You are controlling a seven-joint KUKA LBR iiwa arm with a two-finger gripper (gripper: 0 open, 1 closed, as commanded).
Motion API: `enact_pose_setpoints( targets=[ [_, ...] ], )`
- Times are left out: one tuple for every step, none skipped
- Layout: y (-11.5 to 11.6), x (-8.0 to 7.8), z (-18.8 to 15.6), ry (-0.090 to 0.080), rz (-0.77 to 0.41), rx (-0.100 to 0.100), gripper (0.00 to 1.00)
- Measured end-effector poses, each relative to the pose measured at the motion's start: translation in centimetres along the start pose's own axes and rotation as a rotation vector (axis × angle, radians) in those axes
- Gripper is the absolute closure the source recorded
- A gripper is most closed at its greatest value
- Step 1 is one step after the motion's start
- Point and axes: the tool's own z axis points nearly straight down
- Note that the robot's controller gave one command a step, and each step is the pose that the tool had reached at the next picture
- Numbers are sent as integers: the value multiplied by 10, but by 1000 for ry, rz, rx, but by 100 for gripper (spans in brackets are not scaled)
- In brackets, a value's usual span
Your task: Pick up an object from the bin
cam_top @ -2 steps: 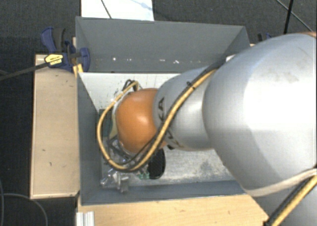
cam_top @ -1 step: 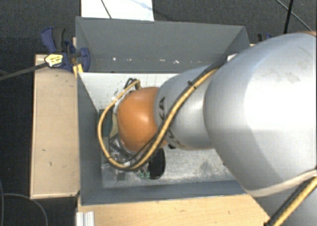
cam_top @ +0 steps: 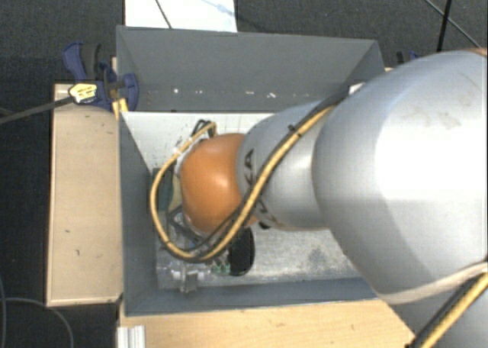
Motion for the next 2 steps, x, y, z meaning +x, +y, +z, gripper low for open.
enact_pose_setpoints(
  targets=[
    [0, 1, 0, 2, 2, 0, 100],
    [0, 0, 0, 0, 5, 0, 0]
  ],
)
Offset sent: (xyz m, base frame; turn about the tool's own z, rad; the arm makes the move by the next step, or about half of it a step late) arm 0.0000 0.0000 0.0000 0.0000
